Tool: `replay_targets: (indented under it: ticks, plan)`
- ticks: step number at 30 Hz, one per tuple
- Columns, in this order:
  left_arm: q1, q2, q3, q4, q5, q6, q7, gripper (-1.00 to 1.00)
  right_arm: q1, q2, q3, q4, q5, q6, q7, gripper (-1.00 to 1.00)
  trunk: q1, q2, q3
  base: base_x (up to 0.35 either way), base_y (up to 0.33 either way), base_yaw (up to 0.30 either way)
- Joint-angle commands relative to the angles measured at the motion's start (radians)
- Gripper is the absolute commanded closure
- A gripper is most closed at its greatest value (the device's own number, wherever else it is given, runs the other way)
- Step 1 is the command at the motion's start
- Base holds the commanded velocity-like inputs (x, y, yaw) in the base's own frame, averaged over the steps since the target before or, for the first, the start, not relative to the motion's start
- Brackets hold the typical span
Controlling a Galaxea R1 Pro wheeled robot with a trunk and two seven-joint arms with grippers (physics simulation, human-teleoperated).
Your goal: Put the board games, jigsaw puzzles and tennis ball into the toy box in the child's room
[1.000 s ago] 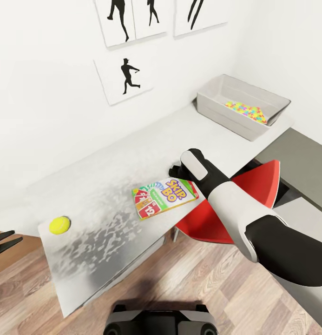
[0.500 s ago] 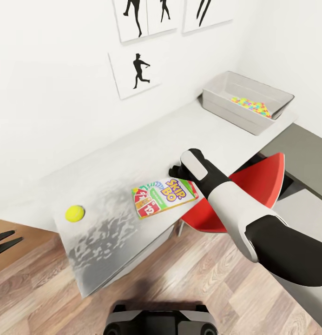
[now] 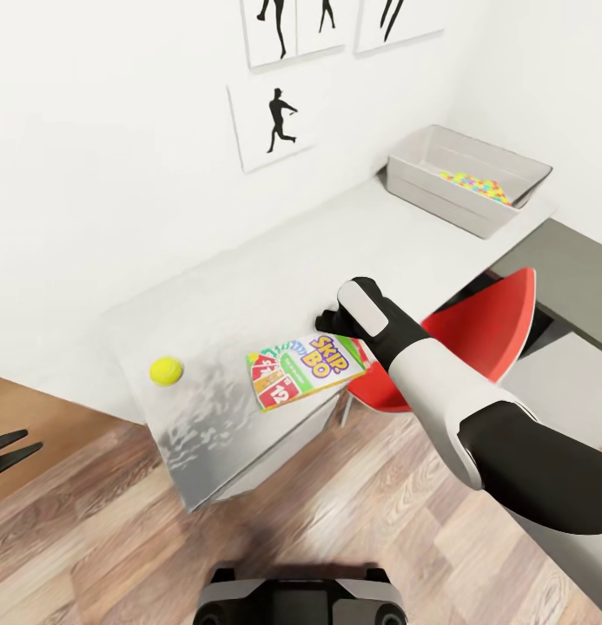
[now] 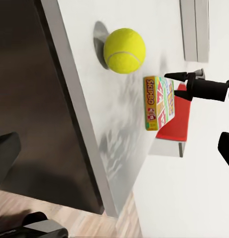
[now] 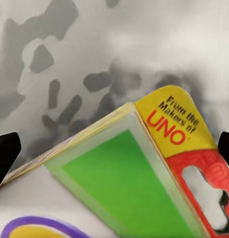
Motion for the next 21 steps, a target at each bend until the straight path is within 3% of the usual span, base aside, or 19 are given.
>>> replay_targets:
  ticks: [1, 21]
  plan:
    - [-0.001, 0.000, 0.000, 0.000, -0.001, 0.011, -0.004, -1.00, -0.001, 0.000, 0.003, 0.000, -0.015, 0.001, -0.009, -1.00, 0.000, -0.002, -0.002, -0.133, 0.066, 0.000]
    - [-0.001, 0.000, 0.000, 0.000, 0.000, 0.011, -0.004, -1.00, -0.001, 0.000, 0.003, 0.001, -0.015, 0.003, -0.009, -1.00, 0.000, -0.002, -0.002, -0.041, 0.051, 0.000]
